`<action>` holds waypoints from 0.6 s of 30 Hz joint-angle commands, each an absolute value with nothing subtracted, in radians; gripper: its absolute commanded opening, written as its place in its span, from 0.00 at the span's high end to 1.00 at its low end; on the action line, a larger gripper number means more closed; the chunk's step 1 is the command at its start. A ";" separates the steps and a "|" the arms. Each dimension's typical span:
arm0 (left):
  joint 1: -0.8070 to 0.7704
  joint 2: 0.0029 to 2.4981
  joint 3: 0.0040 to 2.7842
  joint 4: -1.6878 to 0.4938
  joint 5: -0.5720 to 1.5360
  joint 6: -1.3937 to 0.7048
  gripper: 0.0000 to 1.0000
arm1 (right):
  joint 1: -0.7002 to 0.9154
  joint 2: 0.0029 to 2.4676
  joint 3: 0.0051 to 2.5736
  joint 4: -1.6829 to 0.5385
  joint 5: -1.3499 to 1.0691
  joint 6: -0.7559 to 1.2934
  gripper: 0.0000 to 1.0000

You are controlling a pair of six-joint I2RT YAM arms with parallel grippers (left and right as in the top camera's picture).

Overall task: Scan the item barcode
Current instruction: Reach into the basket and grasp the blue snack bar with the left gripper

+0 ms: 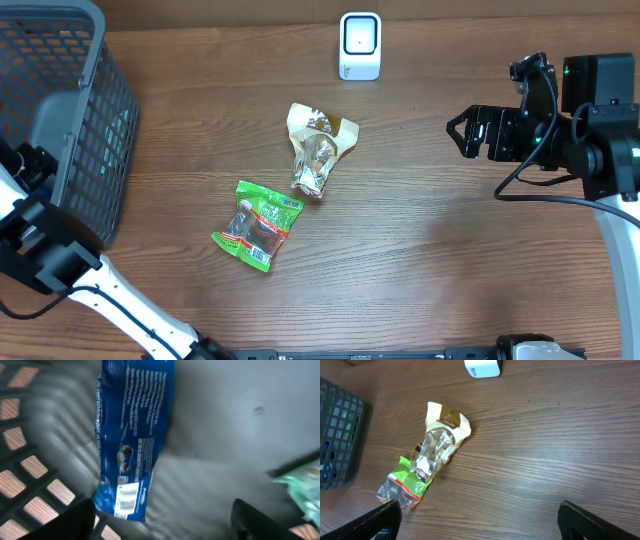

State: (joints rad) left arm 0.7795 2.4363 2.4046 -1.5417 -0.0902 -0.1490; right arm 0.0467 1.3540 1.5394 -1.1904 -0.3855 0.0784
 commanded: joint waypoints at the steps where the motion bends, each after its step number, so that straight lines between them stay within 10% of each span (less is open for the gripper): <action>1: 0.794 2.482 2.406 -1.546 -0.152 -0.184 0.23 | 0.051 1.353 1.565 -1.192 -0.384 0.080 0.00; 18: 0.804 2.498 2.218 -1.402 -0.166 -0.253 0.38 | 0.051 1.353 1.565 -1.187 -0.383 0.079 0.00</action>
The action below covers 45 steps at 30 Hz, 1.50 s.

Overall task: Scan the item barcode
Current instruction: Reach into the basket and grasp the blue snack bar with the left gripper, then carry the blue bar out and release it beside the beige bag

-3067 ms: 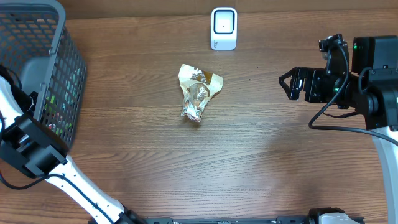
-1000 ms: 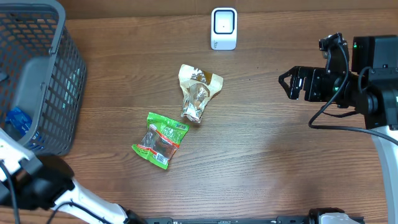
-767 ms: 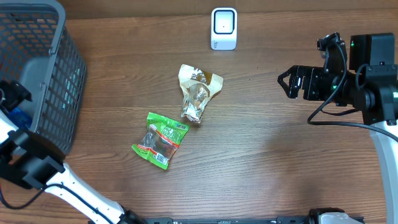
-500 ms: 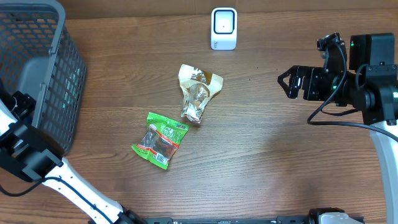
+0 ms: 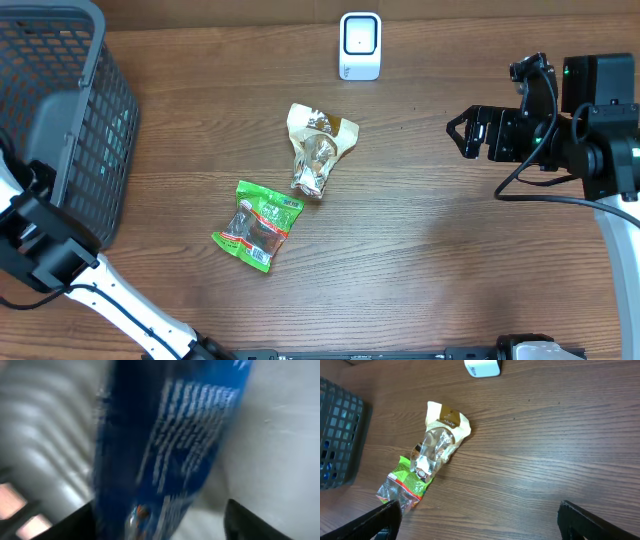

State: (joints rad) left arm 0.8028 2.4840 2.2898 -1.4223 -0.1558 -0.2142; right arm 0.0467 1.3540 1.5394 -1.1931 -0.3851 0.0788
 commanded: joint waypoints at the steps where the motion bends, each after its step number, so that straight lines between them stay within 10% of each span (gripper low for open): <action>1: 0.804 2.498 2.204 -1.397 -0.165 -0.260 0.48 | 0.051 1.353 1.565 -1.187 -0.383 0.079 0.00; 5: 0.804 2.498 2.187 -1.391 -0.151 -0.274 0.96 | 0.051 1.353 1.565 -1.180 -0.383 0.079 0.00; 27: 0.707 2.195 3.020 -1.690 0.181 -0.206 0.96 | 0.051 1.353 1.565 -1.173 -0.384 0.079 0.00; 45: -0.131 2.040 2.380 -1.607 0.169 -0.206 0.96 | 0.051 1.353 1.565 -1.170 -0.383 0.079 0.00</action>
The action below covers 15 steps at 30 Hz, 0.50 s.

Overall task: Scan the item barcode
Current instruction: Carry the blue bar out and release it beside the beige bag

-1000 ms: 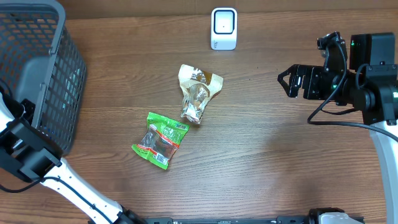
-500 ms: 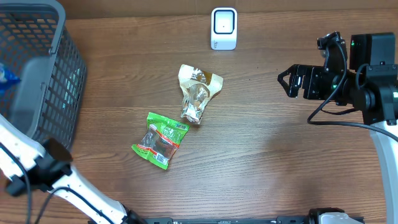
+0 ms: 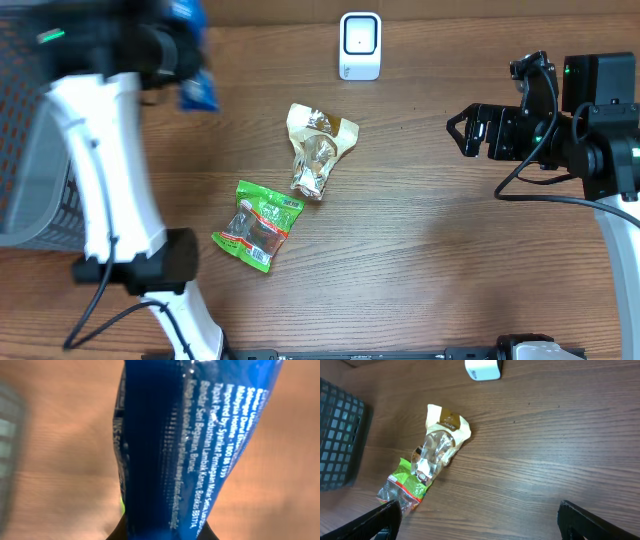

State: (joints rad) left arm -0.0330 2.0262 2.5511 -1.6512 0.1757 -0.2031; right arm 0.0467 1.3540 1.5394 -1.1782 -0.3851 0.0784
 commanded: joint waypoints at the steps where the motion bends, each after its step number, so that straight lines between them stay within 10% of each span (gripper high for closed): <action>1: -0.156 2.040 2.324 -1.583 0.167 -0.206 0.96 | 0.051 1.353 1.565 -1.168 -0.383 0.079 0.00; 15: -0.298 2.040 1.861 -1.386 0.070 -0.363 0.96 | 0.051 1.353 1.565 -1.185 -0.383 0.079 0.00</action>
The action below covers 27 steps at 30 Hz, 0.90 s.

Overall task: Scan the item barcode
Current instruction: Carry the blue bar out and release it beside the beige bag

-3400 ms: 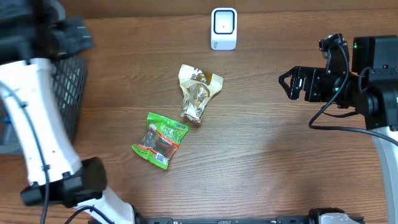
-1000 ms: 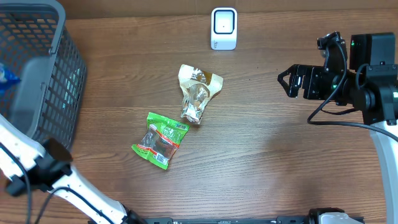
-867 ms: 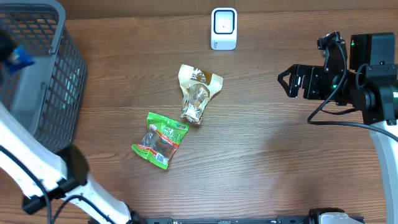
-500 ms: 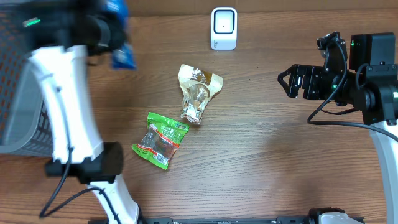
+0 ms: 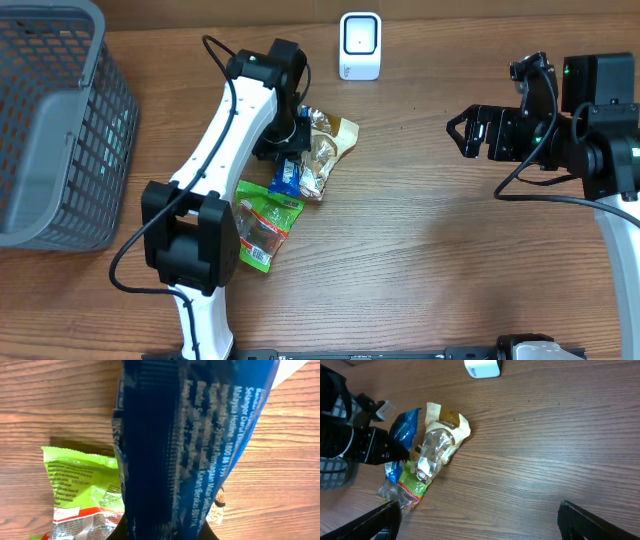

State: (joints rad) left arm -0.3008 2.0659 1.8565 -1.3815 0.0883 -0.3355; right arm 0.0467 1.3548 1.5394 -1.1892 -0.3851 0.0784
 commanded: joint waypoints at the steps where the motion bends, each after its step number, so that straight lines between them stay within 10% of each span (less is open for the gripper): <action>1: -0.298 2.040 1.860 -1.389 0.070 -0.364 0.96 | 0.051 1.353 1.565 -1.187 -0.383 0.079 0.00; 8: -0.295 2.040 1.860 -1.419 -0.019 -0.485 0.96 | 0.051 1.353 1.565 -1.191 -0.383 0.079 0.00; 13: -0.293 2.040 1.861 -1.406 0.040 -0.502 0.54 | 0.051 1.353 1.565 -1.192 -0.383 0.079 0.00; 27: -0.105 2.032 2.508 -1.560 0.001 -0.374 0.53 | 0.051 1.353 1.565 -1.192 -0.383 0.079 0.00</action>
State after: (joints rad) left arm -0.1848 2.0659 2.3135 -1.5272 0.0357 -0.4355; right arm 0.0467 1.3552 1.5394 -1.1969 -0.3847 0.0784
